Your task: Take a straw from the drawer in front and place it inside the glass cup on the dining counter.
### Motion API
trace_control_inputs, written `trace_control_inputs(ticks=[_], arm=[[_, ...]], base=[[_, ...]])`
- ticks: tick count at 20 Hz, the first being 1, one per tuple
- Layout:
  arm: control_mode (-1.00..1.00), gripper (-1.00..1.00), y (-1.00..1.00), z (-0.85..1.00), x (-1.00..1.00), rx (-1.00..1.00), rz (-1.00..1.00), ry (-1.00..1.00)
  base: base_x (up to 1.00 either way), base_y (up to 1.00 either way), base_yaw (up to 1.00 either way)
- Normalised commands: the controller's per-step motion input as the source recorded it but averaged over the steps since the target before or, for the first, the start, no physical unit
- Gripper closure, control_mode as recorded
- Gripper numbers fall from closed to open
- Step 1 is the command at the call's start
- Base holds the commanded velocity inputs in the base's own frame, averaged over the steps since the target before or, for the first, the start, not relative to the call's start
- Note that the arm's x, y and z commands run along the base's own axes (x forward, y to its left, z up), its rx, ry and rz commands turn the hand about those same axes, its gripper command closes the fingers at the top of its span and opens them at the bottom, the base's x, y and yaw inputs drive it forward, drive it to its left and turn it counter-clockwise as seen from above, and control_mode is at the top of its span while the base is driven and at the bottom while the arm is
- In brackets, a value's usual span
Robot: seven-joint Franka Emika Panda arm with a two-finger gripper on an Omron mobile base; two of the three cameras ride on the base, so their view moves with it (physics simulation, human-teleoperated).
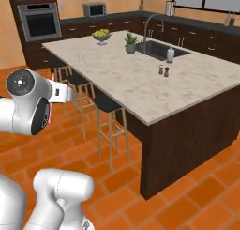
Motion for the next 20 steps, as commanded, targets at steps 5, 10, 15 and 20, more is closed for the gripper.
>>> trace_control_inputs(ticks=[5,10,15,20], arm=[[1.00,1.00,0.00,0.00,0.00,0.00,0.00,0.00],[1.00,1.00,0.00,0.00,0.00,0.00,0.00,0.00],[1.00,1.00,0.00,0.00,0.00,0.00,0.00,0.00],[1.00,1.00,0.00,0.00,0.00,0.00,0.00,0.00]], base=[[0.26,1.00,-0.40],[0.38,1.00,-0.36],[0.40,1.00,-0.35],[0.40,1.00,-0.34]])
